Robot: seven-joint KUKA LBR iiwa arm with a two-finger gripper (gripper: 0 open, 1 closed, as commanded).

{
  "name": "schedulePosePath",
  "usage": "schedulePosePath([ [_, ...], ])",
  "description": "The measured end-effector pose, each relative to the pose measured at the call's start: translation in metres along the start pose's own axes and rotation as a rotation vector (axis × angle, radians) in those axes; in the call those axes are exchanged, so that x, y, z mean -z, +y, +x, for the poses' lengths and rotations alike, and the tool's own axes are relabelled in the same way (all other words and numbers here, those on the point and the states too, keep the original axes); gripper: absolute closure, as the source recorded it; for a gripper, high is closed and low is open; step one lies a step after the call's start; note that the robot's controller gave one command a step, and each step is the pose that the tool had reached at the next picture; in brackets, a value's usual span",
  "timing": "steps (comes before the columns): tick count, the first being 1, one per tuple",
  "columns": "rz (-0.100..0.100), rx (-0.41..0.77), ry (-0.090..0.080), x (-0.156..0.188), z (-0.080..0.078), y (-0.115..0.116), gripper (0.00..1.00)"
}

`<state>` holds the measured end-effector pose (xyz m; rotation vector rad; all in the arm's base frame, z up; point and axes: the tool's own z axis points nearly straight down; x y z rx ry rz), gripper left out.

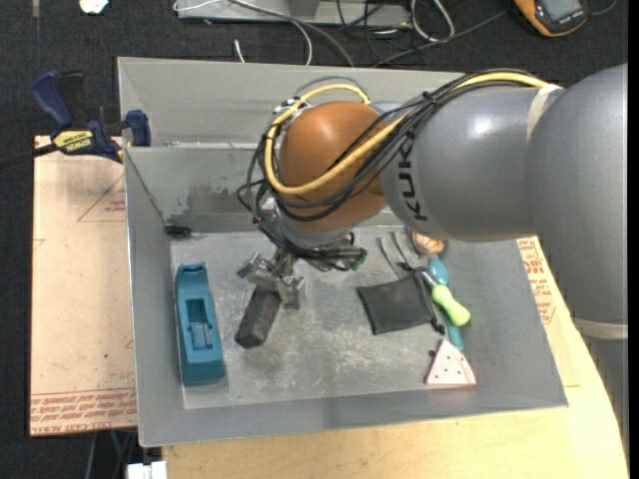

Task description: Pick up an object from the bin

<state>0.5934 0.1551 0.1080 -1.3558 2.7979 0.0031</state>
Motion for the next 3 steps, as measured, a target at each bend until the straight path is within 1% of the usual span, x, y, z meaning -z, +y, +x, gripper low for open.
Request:
schedulePosePath([
  [1,0.004,-0.003,-0.007,0.026,-0.003,-0.001,1.00],
  [2,0.001,-0.004,-0.004,0.036,-0.002,0.000,1.00],
  [3,0.001,-0.006,-0.005,0.064,-0.003,-0.001,1.00],
])
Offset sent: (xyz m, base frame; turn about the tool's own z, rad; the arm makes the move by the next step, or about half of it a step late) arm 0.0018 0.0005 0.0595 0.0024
